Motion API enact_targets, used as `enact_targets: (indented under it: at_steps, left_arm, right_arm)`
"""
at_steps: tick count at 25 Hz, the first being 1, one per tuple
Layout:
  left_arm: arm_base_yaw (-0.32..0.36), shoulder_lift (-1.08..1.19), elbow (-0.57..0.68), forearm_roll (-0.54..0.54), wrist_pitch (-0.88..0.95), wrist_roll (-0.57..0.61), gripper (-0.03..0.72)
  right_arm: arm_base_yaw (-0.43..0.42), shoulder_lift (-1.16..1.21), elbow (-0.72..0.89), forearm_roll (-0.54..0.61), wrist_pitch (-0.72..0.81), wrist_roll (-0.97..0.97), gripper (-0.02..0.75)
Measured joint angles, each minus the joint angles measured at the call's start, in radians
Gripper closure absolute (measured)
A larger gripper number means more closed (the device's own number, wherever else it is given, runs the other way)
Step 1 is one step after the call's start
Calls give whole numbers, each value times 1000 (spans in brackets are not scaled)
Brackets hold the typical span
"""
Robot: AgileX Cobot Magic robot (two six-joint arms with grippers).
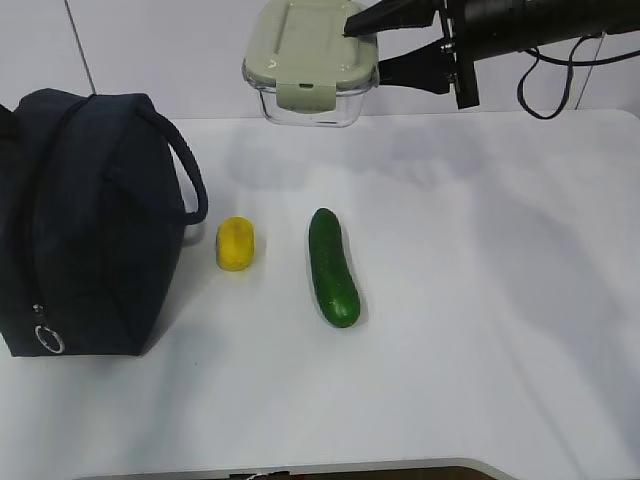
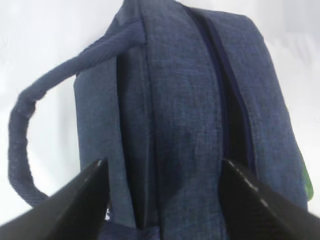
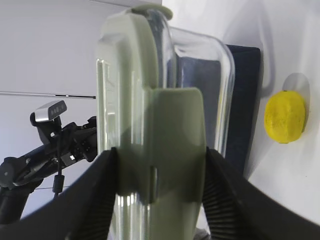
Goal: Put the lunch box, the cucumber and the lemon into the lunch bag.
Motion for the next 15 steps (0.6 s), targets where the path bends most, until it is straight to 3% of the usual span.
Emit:
enact_targets:
  at_steps: [15]
  left_arm:
    - [46, 110, -4, -171, 25, 130, 184]
  right_arm:
    - [0, 0, 0, 0, 1, 7, 346]
